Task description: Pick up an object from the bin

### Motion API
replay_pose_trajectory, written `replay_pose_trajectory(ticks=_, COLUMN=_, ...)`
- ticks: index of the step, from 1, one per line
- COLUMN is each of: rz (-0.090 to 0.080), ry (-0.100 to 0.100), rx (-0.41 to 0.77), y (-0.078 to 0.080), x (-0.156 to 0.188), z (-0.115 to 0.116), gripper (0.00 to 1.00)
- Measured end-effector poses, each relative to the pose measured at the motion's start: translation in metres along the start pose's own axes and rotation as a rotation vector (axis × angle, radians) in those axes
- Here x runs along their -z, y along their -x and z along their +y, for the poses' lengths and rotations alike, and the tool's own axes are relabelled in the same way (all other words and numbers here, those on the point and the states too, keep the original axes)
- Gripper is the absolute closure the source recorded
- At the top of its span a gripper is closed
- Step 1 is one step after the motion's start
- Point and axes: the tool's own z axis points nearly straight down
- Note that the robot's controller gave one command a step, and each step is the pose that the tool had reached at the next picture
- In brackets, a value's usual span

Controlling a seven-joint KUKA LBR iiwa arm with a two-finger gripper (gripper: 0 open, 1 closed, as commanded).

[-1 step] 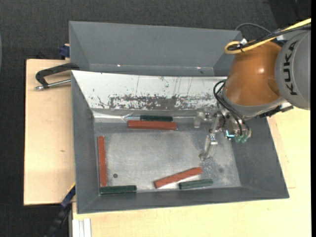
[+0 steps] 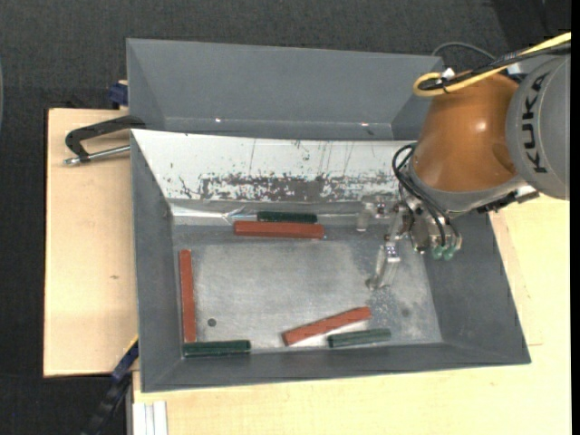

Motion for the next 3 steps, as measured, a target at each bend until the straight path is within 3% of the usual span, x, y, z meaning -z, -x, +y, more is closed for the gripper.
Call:
replay_pose_trajectory(ticks=1, rz=-0.006, ry=-0.001, rx=0.043, y=-0.027, x=-0.052, z=0.051, gripper=0.0)
replay_pose_trajectory(ticks=2, rz=0.005, ry=0.004, rx=0.095, y=-0.044, x=-0.078, z=0.071, gripper=0.0)
replay_pose_trajectory(ticks=3, rz=0.002, ry=0.001, rx=0.323, y=-0.054, x=-0.095, z=0.045, gripper=1.0)
